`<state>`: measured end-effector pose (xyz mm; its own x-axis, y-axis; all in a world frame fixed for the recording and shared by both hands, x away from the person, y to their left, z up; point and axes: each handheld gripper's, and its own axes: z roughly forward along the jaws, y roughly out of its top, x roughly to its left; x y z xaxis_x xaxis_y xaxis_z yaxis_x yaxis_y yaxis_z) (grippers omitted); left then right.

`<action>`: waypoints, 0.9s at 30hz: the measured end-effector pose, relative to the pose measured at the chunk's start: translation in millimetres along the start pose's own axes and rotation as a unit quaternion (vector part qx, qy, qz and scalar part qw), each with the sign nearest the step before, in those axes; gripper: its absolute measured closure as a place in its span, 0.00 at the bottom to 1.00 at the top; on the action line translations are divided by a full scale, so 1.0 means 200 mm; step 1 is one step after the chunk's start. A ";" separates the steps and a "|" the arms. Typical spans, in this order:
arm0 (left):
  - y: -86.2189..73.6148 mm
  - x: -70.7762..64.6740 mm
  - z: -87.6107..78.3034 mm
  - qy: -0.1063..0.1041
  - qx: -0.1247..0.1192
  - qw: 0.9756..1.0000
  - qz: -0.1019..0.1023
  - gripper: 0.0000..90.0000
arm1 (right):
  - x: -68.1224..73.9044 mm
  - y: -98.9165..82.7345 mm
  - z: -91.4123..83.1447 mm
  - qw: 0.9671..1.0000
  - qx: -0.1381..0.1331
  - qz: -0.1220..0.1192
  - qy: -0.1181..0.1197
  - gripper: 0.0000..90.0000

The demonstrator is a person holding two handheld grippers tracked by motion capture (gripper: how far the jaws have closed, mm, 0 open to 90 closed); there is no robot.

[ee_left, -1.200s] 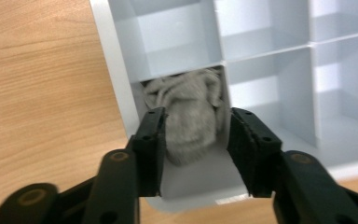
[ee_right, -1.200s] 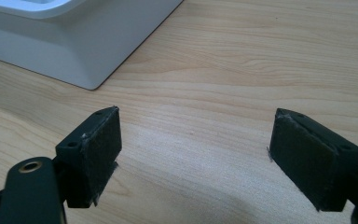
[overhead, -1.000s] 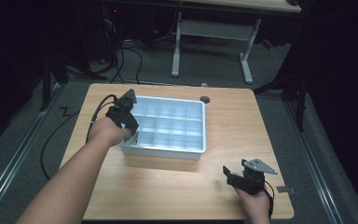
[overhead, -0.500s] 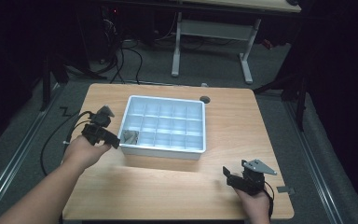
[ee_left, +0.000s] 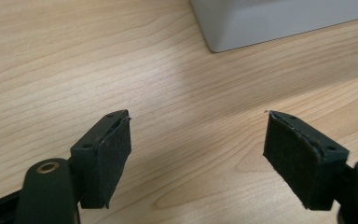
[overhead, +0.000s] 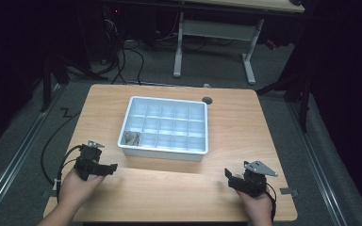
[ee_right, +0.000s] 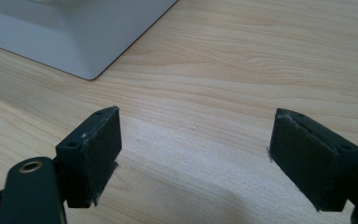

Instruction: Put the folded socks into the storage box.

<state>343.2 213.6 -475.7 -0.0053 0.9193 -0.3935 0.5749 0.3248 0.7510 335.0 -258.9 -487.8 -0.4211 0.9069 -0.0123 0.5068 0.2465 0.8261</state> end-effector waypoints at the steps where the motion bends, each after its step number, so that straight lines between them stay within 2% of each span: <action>1: -0.02 0.01 -0.01 -0.010 -0.009 1.000 -0.006 0.27 | 0.00 0.00 0.00 1.000 0.001 -0.001 -0.001 0.19; 2: -0.05 0.01 -0.01 -0.019 -0.021 0.999 -0.016 0.27 | 0.01 0.00 0.00 1.000 0.001 -0.001 -0.001 0.19; 7: -0.13 0.03 -0.01 -0.050 -0.060 0.996 -0.030 0.27 | 0.02 0.00 0.00 1.000 0.003 -0.009 0.000 0.19; 12: -0.20 0.04 0.01 -0.065 -0.087 0.993 -0.047 0.27 | 0.03 0.00 0.00 1.000 0.005 -0.012 -0.001 0.19; 14: -0.21 0.03 0.00 -0.070 -0.101 0.992 -0.033 0.27 | 0.04 0.00 0.00 1.000 0.005 -0.013 -0.001 0.19; 16: -0.20 0.00 -0.04 -0.094 -0.112 0.989 -0.030 0.27 | 0.04 0.00 0.00 1.000 0.004 -0.014 -0.001 0.19; 17: -0.20 -0.02 -0.08 -0.110 -0.128 0.986 -0.005 0.27 | 0.05 0.00 -0.01 1.000 0.001 -0.018 0.001 0.19; 18: -0.20 -0.02 -0.08 -0.110 -0.128 0.986 -0.005 0.27 | 0.05 0.00 -0.01 1.000 0.001 -0.018 0.001 0.19; 19: -0.21 -0.04 -0.10 -0.121 -0.142 0.982 0.008 0.27 | 0.05 0.00 -0.01 1.000 0.001 -0.020 0.001 0.19; 21: -0.21 -0.06 -0.15 -0.142 -0.154 0.978 0.017 0.27 | 0.07 0.00 -0.01 1.000 -0.005 -0.023 0.003 0.19; 22: -0.20 -0.07 -0.17 -0.156 -0.162 0.974 0.023 0.26 | 0.07 0.00 0.00 1.000 -0.006 -0.023 0.004 0.19; 25: -0.19 -0.07 -0.19 -0.165 -0.170 0.971 0.033 0.25 | 0.08 0.01 0.00 1.000 -0.008 -0.026 0.000 0.19; 27: -0.19 -0.06 -0.19 -0.166 -0.168 0.971 0.033 0.25 | 0.09 0.01 0.00 1.000 -0.009 -0.027 -0.004 0.19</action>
<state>290.9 199.6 -479.0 0.3181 0.8364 -0.4464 0.2654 0.3735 0.8889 328.9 -242.7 -486.6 -0.4417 0.8951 -0.0605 0.4695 0.2881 0.8346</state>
